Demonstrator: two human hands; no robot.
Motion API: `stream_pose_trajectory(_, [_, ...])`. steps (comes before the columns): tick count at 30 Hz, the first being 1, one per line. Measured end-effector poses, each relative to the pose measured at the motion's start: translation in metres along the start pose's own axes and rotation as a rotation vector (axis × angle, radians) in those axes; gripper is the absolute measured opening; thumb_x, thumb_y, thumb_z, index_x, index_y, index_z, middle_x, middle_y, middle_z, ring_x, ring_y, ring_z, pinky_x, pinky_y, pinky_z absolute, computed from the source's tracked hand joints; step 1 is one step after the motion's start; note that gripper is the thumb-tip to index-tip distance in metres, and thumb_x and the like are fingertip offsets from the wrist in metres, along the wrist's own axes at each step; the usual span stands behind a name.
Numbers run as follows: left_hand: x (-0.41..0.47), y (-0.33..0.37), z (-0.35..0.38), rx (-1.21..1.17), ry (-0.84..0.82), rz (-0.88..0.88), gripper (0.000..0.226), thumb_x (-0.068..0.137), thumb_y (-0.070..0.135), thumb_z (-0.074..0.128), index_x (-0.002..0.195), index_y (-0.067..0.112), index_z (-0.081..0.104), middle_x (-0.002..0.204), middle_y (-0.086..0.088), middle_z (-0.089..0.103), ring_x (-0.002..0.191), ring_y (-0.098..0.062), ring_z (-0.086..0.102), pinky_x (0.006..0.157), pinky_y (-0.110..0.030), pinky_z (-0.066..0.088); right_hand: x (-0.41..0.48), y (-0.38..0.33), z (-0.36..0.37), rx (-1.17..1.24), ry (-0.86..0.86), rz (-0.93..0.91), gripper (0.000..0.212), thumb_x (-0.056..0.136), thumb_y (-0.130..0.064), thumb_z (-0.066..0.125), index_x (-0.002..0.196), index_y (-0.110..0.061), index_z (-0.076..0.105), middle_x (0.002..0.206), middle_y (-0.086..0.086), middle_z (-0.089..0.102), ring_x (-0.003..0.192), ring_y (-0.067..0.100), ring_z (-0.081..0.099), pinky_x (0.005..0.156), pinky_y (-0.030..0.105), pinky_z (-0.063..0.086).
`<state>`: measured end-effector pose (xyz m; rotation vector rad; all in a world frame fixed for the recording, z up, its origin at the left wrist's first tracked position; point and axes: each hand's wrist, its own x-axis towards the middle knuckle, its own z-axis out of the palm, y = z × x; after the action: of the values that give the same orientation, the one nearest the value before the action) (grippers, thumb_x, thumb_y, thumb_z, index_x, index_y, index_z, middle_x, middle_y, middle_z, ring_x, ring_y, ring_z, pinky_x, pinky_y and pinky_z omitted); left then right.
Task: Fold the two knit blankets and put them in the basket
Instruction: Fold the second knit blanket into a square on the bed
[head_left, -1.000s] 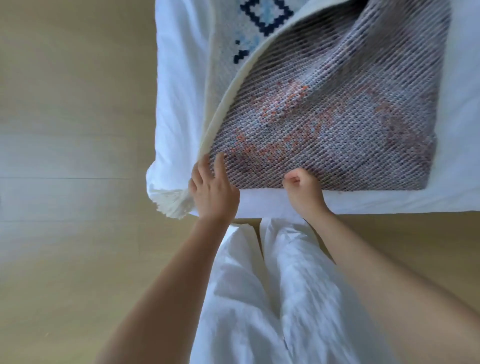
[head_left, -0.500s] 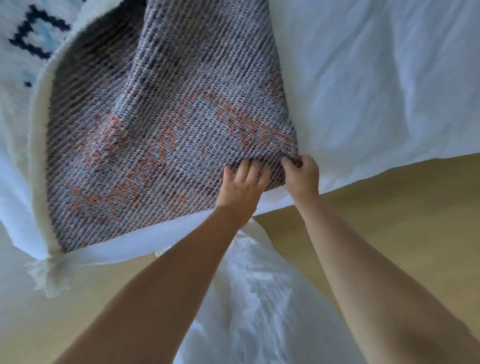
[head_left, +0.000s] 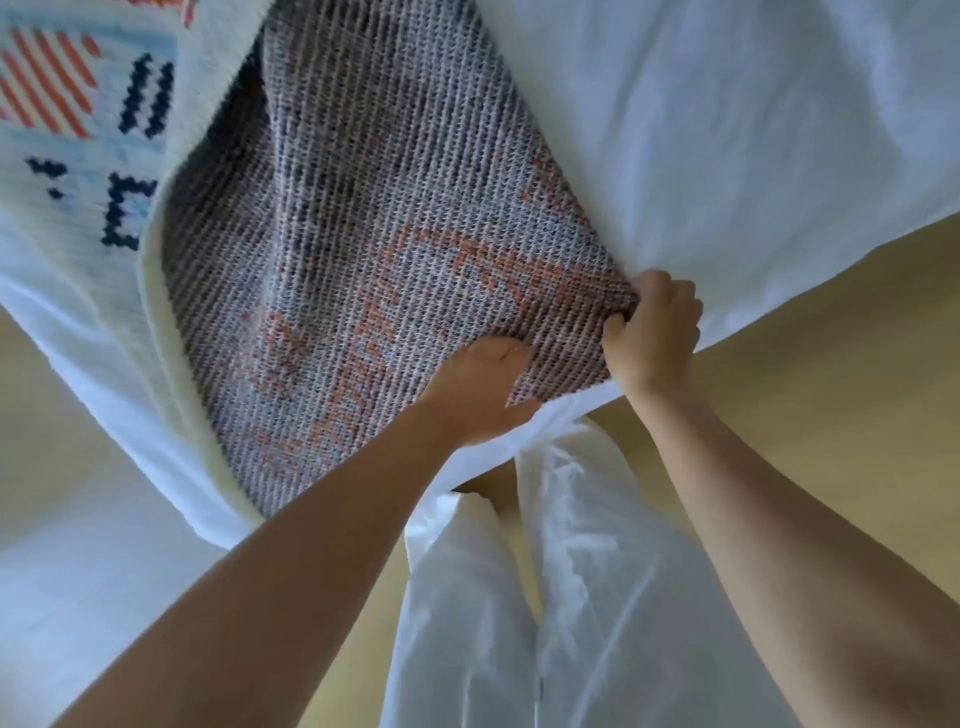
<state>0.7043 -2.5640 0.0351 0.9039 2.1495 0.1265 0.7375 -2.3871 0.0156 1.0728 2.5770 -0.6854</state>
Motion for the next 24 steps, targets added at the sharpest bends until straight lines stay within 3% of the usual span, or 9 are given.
stream_pose_trajectory(2, [-0.015, -0.025, -0.013, 0.029, 0.020, -0.055, 0.063, 0.093, 0.044, 0.047, 0.146, 0.014, 0.028, 0.150, -0.005, 0.031, 0.138, -0.021, 0.027, 0.113, -0.036, 0.023, -0.007, -0.032, 0.009, -0.061, 0.075, -0.159, 0.039, 0.079, -0.006, 0.055, 0.117, -0.001, 0.051, 0.121, 0.022, 0.050, 0.110, 0.041, 0.046, 0.084, 0.046, 0.040])
stream_pose_trajectory(4, [-0.032, -0.055, -0.025, 0.094, 0.031, -0.092, 0.058, 0.094, 0.037, 0.047, 0.145, 0.014, 0.029, 0.150, -0.006, 0.032, 0.138, -0.023, 0.027, 0.113, -0.039, 0.023, -0.019, -0.075, 0.021, -0.007, 0.018, -0.249, 0.037, 0.080, -0.007, 0.056, 0.116, 0.001, 0.053, 0.122, 0.023, 0.050, 0.112, 0.041, 0.045, 0.089, 0.047, 0.040])
stream_pose_trajectory(9, [-0.057, -0.134, -0.055, 0.210, 0.055, -0.130, 0.055, 0.093, 0.019, 0.046, 0.145, 0.012, 0.030, 0.151, -0.006, 0.029, 0.138, -0.025, 0.027, 0.114, -0.039, 0.023, -0.057, -0.165, 0.066, 0.020, -0.172, -0.251, 0.043, 0.086, -0.023, 0.058, 0.125, -0.006, 0.049, 0.128, 0.017, 0.045, 0.118, 0.034, 0.041, 0.096, 0.045, 0.041])
stream_pose_trajectory(13, [-0.066, -0.217, -0.082, 0.425, 0.203, -0.087, 0.049, 0.093, 0.018, 0.043, 0.141, 0.016, 0.036, 0.148, -0.005, 0.033, 0.136, -0.026, 0.028, 0.113, -0.043, 0.020, -0.089, -0.225, 0.111, 0.021, -0.128, -0.263, 0.043, 0.087, -0.030, 0.057, 0.123, -0.009, 0.049, 0.128, 0.014, 0.045, 0.119, 0.032, 0.041, 0.098, 0.044, 0.039])
stream_pose_trajectory(15, [-0.069, -0.252, -0.092, 0.455, 0.342, -0.049, 0.044, 0.093, 0.016, 0.041, 0.137, 0.017, 0.042, 0.143, -0.005, 0.040, 0.134, -0.027, 0.032, 0.112, -0.044, 0.021, -0.105, -0.253, 0.134, 0.084, -0.083, -0.292, 0.043, 0.087, -0.028, 0.056, 0.124, -0.007, 0.050, 0.125, 0.015, 0.046, 0.117, 0.032, 0.042, 0.098, 0.042, 0.039])
stream_pose_trajectory(17, [-0.070, -0.279, -0.099, 0.481, 0.365, -0.032, 0.041, 0.093, 0.013, 0.042, 0.134, 0.015, 0.045, 0.139, -0.008, 0.044, 0.132, -0.028, 0.035, 0.114, -0.044, 0.018, -0.117, -0.281, 0.152, 0.180, -0.049, -0.306, 0.042, 0.085, -0.025, 0.057, 0.121, -0.005, 0.052, 0.117, 0.016, 0.050, 0.111, 0.033, 0.046, 0.094, 0.043, 0.041])
stream_pose_trajectory(19, [-0.070, -0.297, -0.109, 0.597, 0.228, 0.076, 0.039, 0.091, 0.013, 0.042, 0.129, 0.011, 0.050, 0.134, -0.008, 0.048, 0.129, -0.027, 0.039, 0.115, -0.045, 0.013, -0.125, -0.304, 0.162, 0.234, 0.017, -0.293, 0.039, 0.081, -0.023, 0.060, 0.115, -0.003, 0.056, 0.109, 0.017, 0.054, 0.104, 0.035, 0.049, 0.089, 0.044, 0.044])
stream_pose_trajectory(21, [-0.067, -0.310, -0.122, 0.747, 0.155, 0.307, 0.038, 0.084, 0.013, 0.039, 0.113, 0.007, 0.064, 0.119, -0.011, 0.061, 0.119, -0.029, 0.052, 0.111, -0.048, 0.024, -0.127, -0.321, 0.165, 0.224, 0.112, -0.311, 0.032, 0.077, -0.020, 0.062, 0.103, -0.001, 0.059, 0.100, 0.018, 0.057, 0.097, 0.036, 0.052, 0.084, 0.043, 0.044])
stream_pose_trajectory(24, [-0.063, -0.321, -0.150, 0.914, 0.078, 0.500, 0.026, 0.073, 0.001, 0.056, 0.092, 0.002, 0.073, 0.100, -0.015, 0.071, 0.106, -0.034, 0.063, 0.101, -0.051, 0.040, -0.129, -0.342, 0.163, 0.228, 0.010, -0.313, 0.035, 0.084, -0.031, 0.060, 0.103, -0.002, 0.055, 0.104, 0.015, 0.054, 0.101, 0.032, 0.049, 0.087, 0.039, 0.041])
